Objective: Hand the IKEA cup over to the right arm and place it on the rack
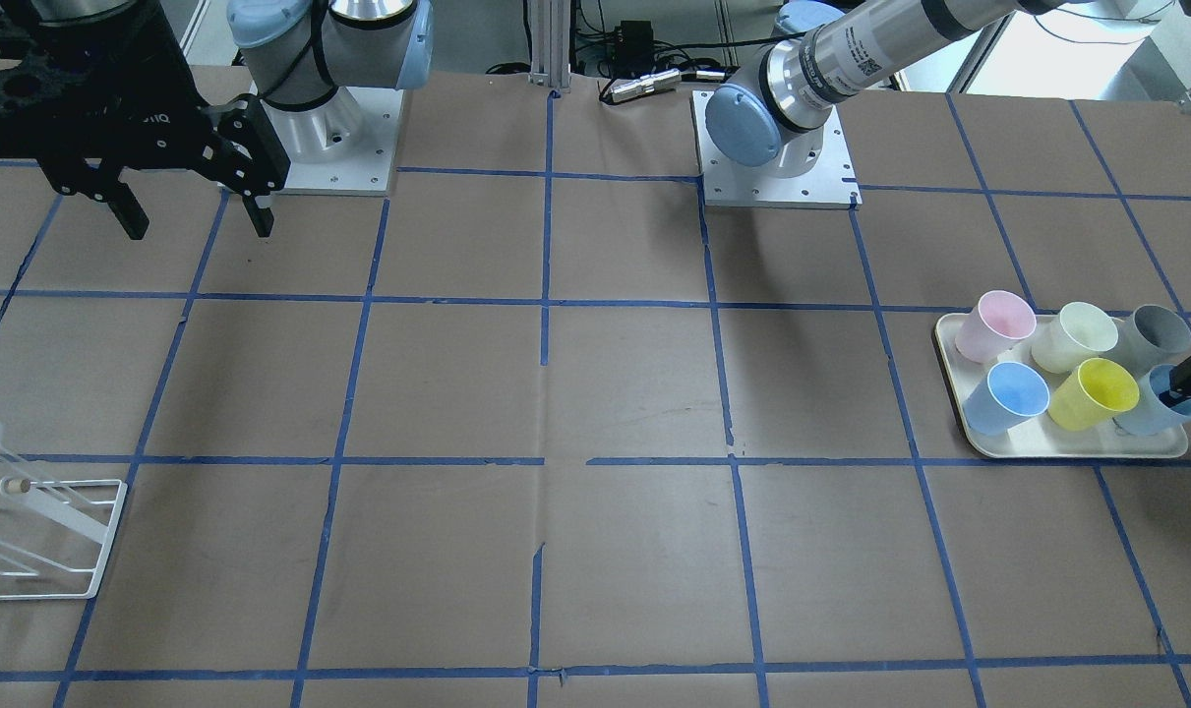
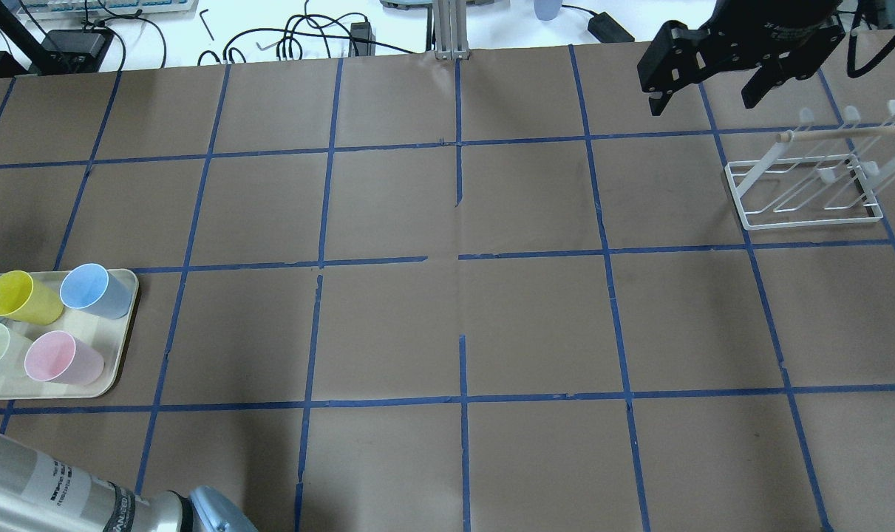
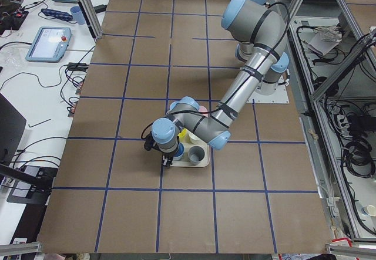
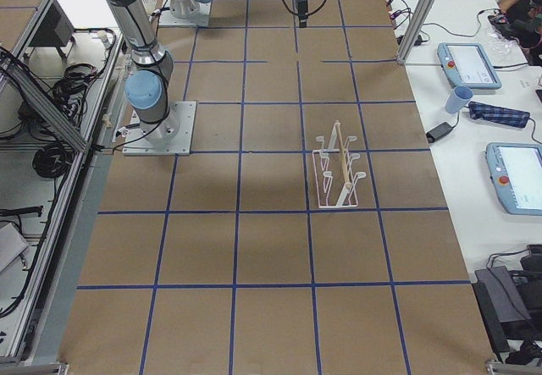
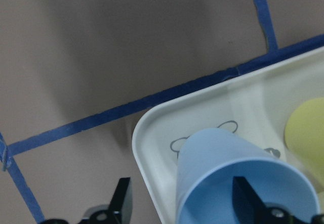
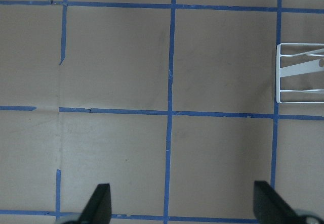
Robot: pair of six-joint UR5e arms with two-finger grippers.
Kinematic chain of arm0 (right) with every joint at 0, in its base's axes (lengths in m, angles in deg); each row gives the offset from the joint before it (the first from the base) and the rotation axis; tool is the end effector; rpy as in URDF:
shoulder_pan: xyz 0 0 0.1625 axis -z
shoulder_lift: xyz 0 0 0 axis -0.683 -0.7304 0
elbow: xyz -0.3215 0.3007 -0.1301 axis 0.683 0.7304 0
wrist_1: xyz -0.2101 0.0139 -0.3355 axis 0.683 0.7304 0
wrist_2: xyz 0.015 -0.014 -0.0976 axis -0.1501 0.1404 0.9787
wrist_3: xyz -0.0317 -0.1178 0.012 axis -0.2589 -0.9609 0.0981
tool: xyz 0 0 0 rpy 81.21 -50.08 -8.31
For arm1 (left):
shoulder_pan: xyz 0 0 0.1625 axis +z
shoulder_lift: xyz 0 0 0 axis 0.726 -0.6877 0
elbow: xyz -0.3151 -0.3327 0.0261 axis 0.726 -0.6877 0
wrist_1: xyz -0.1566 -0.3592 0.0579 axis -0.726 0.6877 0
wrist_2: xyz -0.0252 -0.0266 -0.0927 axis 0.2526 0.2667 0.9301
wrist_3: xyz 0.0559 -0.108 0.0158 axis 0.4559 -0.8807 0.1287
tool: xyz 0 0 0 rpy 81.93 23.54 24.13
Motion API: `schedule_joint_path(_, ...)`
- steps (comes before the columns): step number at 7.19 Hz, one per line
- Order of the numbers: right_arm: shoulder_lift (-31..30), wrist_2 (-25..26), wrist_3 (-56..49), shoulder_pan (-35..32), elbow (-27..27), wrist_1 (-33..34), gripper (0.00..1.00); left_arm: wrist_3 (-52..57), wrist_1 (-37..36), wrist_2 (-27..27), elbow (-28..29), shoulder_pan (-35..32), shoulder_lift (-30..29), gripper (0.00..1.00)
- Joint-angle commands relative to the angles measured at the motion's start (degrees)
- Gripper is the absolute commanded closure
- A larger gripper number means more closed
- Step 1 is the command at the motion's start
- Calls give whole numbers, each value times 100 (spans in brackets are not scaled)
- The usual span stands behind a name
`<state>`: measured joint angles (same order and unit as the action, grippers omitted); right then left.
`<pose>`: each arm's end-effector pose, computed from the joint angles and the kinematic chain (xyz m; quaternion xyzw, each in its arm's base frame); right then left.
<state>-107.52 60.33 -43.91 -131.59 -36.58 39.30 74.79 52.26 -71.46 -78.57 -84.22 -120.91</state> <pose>0.1232 -0.4818 0.5592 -0.0222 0.9970 -0.0735 0.0066 0.4580 -0.5167 0.2367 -0.1655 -0.9856 -0.0287 0.0172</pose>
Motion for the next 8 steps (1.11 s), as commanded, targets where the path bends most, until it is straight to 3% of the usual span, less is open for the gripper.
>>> schedule_joint_path(1,0,1,0,0,1,5,0,12,7,143,3,14,16,56)
schedule_joint_path(3,0,1,0,0,1,5,0,21,7,135,3,14,51,63)
schedule_joint_path(4,0,1,0,0,1,5,0,21,24,153,-14,14,95,71)
schedule_joint_path(6,0,1,0,0,1,5,0,73,24,153,3,14,86,98)
schedule_joint_path(8,0,1,0,0,1,5,0,117,24,170,12,31,157,100)
